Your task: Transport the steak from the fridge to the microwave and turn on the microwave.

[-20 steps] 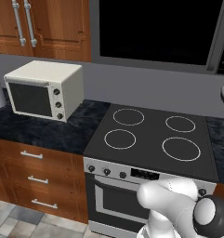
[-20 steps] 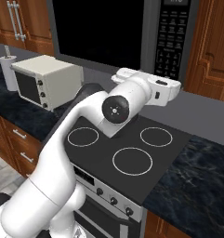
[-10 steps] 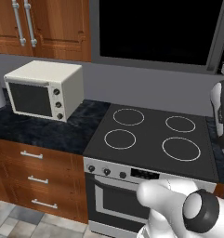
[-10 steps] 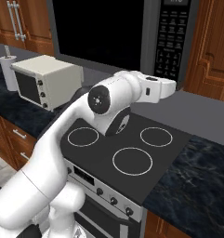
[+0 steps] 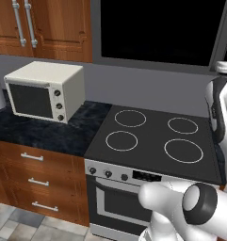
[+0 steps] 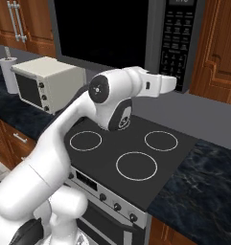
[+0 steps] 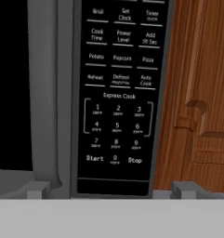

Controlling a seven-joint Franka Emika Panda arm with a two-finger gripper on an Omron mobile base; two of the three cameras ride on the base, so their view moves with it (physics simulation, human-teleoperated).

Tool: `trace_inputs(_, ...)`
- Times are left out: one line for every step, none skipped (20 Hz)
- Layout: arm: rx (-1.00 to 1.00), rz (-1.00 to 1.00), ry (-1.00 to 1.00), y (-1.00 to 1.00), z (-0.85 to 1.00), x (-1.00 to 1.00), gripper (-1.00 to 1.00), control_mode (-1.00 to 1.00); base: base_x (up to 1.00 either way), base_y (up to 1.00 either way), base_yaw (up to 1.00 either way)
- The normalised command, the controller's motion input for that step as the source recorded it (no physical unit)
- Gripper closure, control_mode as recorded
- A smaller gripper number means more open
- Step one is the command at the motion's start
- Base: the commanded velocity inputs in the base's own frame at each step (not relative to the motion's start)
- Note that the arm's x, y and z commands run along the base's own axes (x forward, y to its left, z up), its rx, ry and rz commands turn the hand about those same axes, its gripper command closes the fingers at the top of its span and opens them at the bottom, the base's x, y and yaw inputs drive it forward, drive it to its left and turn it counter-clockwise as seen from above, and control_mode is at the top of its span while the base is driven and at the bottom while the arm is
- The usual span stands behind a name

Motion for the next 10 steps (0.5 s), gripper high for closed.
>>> trace_inputs(0.00, 0.00, 0.00, 0.00, -0.07, 0.56, -1.00, -1.00, 0.00, 0.00, 0.00)
trace_inputs(0.00, 0.01, 0.00, 0.00, -0.11, 0.53, -1.00, -1.00, 0.00, 0.00, 0.00)
trace_inputs(0.00, 0.03, 0.00, -0.04, -0.15, 0.46, -1.00, -1.00, 0.00, 0.00, 0.00)
trace_inputs(0.01, 0.04, 0.00, -0.09, -0.14, 0.40, -1.00, -1.00, 0.00, 0.00, 0.00)
trace_inputs(0.01, 0.05, 0.00, -0.09, -0.12, 0.38, -1.00, -1.00, 0.00, 0.00, 0.00)
trace_inputs(0.01, 0.04, 0.00, -0.06, -0.11, 0.30, -1.00, -1.00, 0.00, 0.00, 0.00)
trace_inputs(0.00, 0.04, 0.00, -0.06, -0.11, 0.23, -1.00, -1.00, 0.00, 0.00, 0.00)
trace_inputs(0.01, 0.04, 0.00, -0.11, -0.11, 0.16, -1.00, -1.00, 0.00, 0.00, 0.00)
trace_inputs(0.00, 0.03, 0.00, -0.16, -0.11, 0.06, -1.00, -1.00, 0.00, 0.00, 0.00)
trace_inputs(0.00, 0.02, 0.00, -0.18, -0.12, 0.05, -1.00, -1.00, 0.00, 0.00, 0.00)
